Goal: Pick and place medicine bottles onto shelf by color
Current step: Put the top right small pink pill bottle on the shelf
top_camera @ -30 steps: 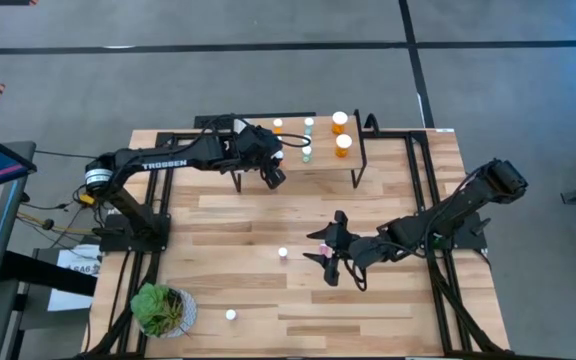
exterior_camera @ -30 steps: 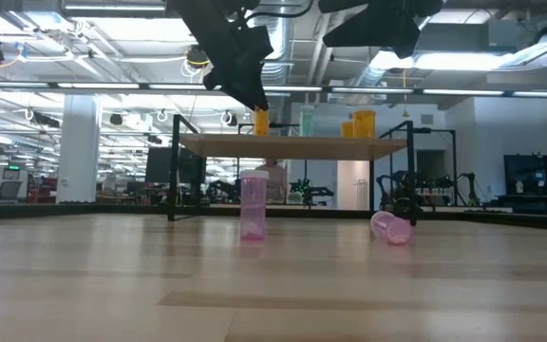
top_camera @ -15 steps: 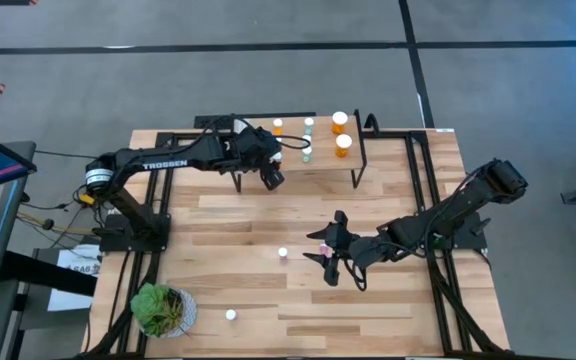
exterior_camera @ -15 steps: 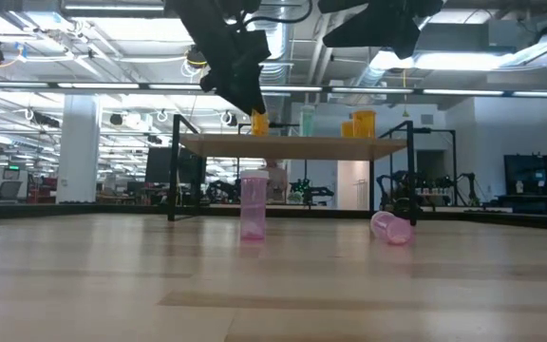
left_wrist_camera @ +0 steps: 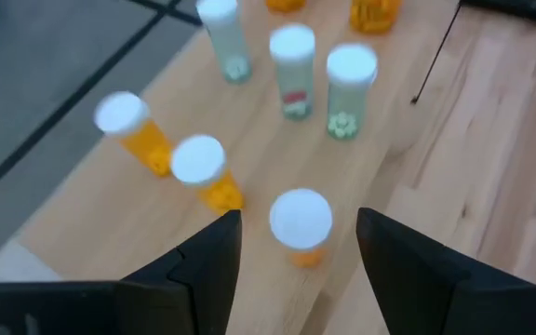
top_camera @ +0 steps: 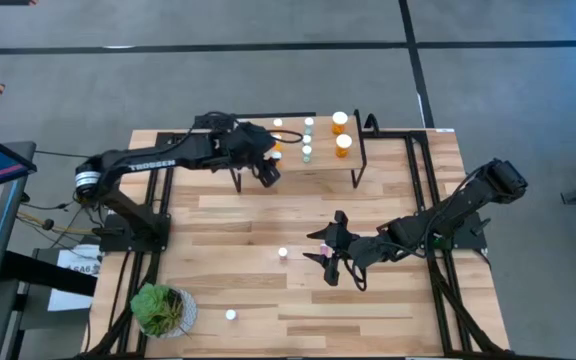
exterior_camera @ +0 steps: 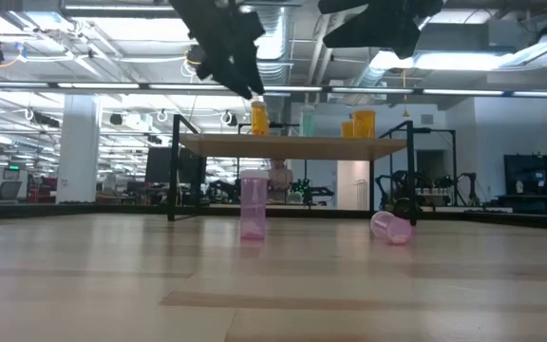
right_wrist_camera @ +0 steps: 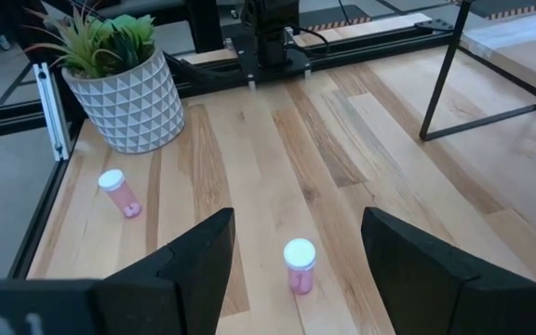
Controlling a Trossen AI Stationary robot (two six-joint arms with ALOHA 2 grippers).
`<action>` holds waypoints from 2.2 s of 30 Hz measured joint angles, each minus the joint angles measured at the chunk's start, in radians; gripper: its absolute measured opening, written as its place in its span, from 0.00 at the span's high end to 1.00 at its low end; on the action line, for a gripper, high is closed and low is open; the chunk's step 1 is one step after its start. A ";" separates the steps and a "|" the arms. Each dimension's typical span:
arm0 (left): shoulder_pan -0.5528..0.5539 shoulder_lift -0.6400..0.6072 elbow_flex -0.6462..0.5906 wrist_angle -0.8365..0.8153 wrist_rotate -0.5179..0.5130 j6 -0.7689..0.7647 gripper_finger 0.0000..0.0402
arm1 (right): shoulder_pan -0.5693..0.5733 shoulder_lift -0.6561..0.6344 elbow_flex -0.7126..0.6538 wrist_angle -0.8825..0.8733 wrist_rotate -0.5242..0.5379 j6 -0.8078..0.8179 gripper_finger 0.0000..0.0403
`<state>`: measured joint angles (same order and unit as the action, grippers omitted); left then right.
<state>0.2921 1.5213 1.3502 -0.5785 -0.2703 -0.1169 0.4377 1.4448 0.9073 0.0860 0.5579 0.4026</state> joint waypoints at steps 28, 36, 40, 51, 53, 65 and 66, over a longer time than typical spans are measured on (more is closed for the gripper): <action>-0.716 -0.395 -0.486 0.581 -0.293 -0.001 0.50 | 0.068 0.118 0.003 -0.403 0.035 0.602 0.35; -0.797 -0.392 -0.585 0.783 -0.391 0.030 0.50 | 0.082 0.288 0.001 -0.363 -0.161 0.707 0.35; -0.797 -0.392 -0.586 0.780 -0.394 0.029 0.50 | 0.057 0.322 0.005 -0.370 -0.185 0.782 0.35; -0.797 -0.390 -0.586 0.771 -0.378 0.018 0.50 | -0.018 0.322 0.006 -0.342 -0.170 0.865 0.35; -0.797 -0.390 -0.586 0.769 -0.378 0.017 0.50 | -0.033 0.322 0.006 -0.330 -0.169 0.869 0.35; -0.797 -0.390 -0.586 0.770 -0.375 0.015 0.50 | -0.087 0.342 0.008 -0.372 -0.166 0.848 0.39; -0.797 -0.390 -0.586 0.770 -0.375 0.015 0.50 | -0.087 0.342 0.008 -0.374 -0.167 0.842 0.40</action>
<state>-0.5045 1.1316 0.7647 0.1917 -0.6449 -0.1017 0.3509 1.7870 0.9150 -0.2881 0.3906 1.2445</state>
